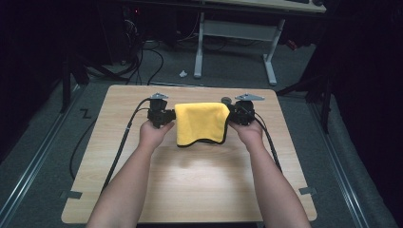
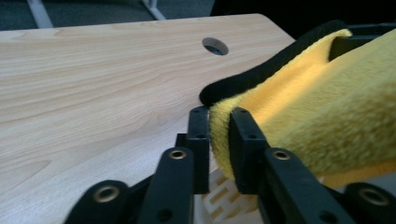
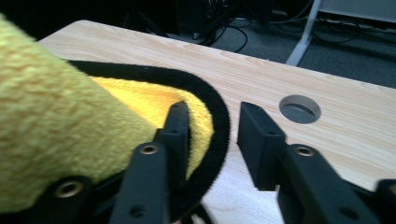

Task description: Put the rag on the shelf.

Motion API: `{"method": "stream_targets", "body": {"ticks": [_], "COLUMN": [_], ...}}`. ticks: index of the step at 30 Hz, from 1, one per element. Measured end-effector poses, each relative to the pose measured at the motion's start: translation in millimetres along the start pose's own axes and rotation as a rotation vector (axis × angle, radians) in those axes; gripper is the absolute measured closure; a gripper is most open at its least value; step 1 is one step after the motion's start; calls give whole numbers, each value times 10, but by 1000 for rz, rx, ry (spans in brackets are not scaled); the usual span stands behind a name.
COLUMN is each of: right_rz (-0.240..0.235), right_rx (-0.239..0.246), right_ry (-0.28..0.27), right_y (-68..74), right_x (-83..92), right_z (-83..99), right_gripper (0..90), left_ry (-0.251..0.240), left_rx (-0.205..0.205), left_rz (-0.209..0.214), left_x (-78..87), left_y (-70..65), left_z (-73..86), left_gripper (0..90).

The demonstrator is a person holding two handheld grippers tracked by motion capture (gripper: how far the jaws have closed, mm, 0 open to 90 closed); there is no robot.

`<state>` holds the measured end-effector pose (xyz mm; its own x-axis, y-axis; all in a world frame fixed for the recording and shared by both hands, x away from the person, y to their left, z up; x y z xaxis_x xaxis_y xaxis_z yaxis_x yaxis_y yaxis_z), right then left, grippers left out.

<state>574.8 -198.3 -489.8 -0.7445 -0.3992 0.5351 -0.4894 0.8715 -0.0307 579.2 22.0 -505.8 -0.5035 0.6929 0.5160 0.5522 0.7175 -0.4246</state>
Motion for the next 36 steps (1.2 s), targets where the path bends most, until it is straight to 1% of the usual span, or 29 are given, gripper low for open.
{"method": "stream_targets", "body": {"ticks": [1, 2, 3, 4, 6, 9, 17, 19, 25, 26, 28, 29, 30, 31, 32, 33, 35, 36], "right_rz": [0, 29, 29, 43, 58, 63, 85, 84, 102, 107, 102, 105, 108, 111, 111, 113, 115, 116], "right_rx": [0, 8, 8, 7, 15, 12, 17, 13, 24, 26, 24, 24, 27, 28, 25, 26, 31, 29], "right_ry": [0, 5, 5, 1, -1, -8, -9, -9, -10, -27, -34, -36, -36, -25, -17, -17, -40, -40], "right_y": [0, -49, -49, -96, -131, -159, -208, -211, -245, -247, -249, -250, -255, -265, -266, -265, -255, -250], "right_x": [0, 23, 23, 55, 82, 112, 150, 157, 218, 264, 299, 312, 325, 335, 347, 363, 406, 421], "right_z": [0, -4, -4, -19, -33, -51, -57, -59, -55, -52, -37, -25, -5, 26, 48, 64, 81, 93], "right_gripper": [598, 583, 583, 568, 563, 558, 558, 557, 551, 551, 551, 549, 546, 541, 535, 535, 536, 536], "left_ry": [5, 20, 20, 12, -2, 3, -13, -15, -31, -40, -34, -29, -37, -47, -47, -52, -61, -58], "left_rx": [-9, -14, -14, 5, 22, 21, 30, 32, 39, 36, 32, 24, 18, 20, 20, 24, 14, 11], "left_rz": [-24, -59, -59, -68, -75, -87, -93, -92, -96, -99, -104, -110, -116, -115, -115, -115, -125, -128], "left_x": [4, 24, 24, 64, 106, 145, 214, 219, 292, 333, 360, 373, 391, 410, 410, 428, 470, 489], "left_y": [20, 75, 75, 131, 180, 223, 263, 266, 298, 308, 314, 315, 310, 307, 307, 306, 311, 315], "left_z": [5, 23, 23, 24, 17, 21, -7, -8, 10, 18, 36, 49, 58, 64, 64, 74, 120, 149], "left_gripper": [774, 763, 756, 754, 753, 747, 737, 733, 710, 701, 695, 690, 687, 680, 671, 662, 640, 634]}}
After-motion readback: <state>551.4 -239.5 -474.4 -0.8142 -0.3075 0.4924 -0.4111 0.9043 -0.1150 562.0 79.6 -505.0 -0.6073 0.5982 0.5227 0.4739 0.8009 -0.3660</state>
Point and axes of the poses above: each handheld gripper's, and its own axes: x roughly backward along the jaws, z roughly out of its underside, y roughly to its left, the point moved 9 cm from there along -x, roughly forward along the jaws, and after that the axes turned 8 degrees about x, right-handed, at the moved point
